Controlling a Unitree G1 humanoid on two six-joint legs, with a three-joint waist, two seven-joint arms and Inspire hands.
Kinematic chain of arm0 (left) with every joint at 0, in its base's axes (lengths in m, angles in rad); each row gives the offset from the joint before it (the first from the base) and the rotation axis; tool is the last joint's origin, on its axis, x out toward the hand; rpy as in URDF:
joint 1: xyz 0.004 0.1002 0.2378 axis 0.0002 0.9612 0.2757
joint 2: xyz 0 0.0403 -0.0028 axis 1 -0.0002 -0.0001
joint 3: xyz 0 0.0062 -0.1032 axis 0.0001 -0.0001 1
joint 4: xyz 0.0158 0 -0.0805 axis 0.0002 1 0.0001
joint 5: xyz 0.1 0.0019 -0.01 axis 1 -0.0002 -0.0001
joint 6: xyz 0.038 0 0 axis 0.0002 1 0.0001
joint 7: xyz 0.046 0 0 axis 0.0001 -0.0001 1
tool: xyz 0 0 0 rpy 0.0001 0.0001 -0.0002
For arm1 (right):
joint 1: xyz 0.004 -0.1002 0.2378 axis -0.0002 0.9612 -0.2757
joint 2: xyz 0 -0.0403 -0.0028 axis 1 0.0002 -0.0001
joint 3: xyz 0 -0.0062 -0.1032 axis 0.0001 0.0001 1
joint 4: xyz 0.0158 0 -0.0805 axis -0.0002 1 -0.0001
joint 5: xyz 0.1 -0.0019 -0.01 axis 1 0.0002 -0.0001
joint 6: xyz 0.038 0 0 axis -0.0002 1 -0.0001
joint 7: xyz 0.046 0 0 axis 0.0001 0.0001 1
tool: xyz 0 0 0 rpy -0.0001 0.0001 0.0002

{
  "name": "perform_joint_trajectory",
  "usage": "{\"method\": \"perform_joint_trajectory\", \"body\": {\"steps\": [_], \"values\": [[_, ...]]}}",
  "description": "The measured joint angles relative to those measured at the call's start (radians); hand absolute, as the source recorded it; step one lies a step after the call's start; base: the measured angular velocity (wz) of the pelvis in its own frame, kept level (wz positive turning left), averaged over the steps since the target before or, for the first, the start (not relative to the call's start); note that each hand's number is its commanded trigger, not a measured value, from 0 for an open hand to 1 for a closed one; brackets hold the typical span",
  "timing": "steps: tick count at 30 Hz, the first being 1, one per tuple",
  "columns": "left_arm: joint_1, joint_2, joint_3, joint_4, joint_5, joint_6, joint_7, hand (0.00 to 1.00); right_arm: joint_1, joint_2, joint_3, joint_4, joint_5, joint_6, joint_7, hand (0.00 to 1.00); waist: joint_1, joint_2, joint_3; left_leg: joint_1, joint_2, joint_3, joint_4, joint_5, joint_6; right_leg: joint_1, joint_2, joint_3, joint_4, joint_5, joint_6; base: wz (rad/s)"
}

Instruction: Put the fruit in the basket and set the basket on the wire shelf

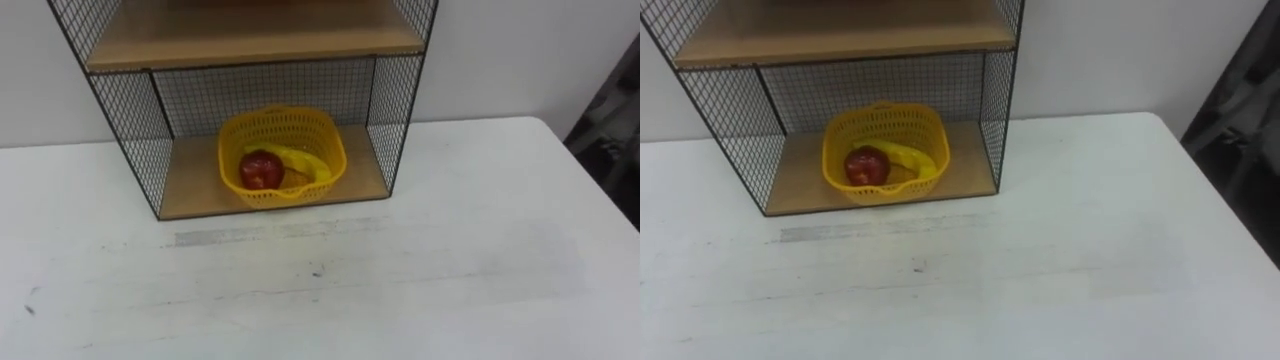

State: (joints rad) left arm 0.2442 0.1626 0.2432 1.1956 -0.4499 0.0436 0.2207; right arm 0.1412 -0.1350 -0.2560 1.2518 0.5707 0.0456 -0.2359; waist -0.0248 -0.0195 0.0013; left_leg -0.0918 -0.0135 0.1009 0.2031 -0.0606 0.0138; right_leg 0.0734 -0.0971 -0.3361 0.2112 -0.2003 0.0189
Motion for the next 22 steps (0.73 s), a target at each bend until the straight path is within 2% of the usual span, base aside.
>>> {"method": "perform_joint_trajectory", "body": {"steps": [2, 6, 12, 22], "values": [[0.003, -0.003, -0.009, -0.001, 0.036, 0.000, -0.008, 0.00, 0.009, 0.001, 0.001, 0.000, -0.062, 0.001, 0.037, 0.00, 0.000, 0.001, 0.0006, 0.004, 0.001, 0.006, -0.002, 0.000, 0.000, 0.006, -0.001, -0.008, -0.006, 0.002, -0.001, 0.00], [-0.006, -0.013, -0.023, 0.001, 0.108, 0.004, -0.017, 0.00, 0.019, -0.004, 0.079, 0.018, -0.209, 0.002, 0.084, 0.00, 0.004, -0.002, 0.0003, 0.007, 0.001, 0.006, 0.003, -0.001, 0.002, 0.005, -0.009, -0.025, -0.006, 0.002, -0.001, -0.05], [-0.021, -0.038, -0.063, 0.006, 0.109, 0.005, -0.036, 0.00, 0.023, 0.006, 0.092, 0.033, -0.222, 0.019, 0.122, 0.00, 0.005, 0.003, 0.0006, 0.019, 0.000, 0.003, -0.006, 0.000, 0.000, 0.017, -0.003, -0.010, -0.008, 0.003, 0.001, -0.03], [-0.025, -0.039, -0.093, 0.000, 0.110, 0.003, -0.041, 0.00, 0.015, 0.005, 0.127, 0.032, -0.231, 0.018, 0.166, 0.00, 0.007, 0.005, 0.0012, 0.019, 0.001, 0.004, -0.005, 0.000, 0.000, 0.015, 0.002, 0.005, -0.008, 0.004, 0.000, 0.00]]}}
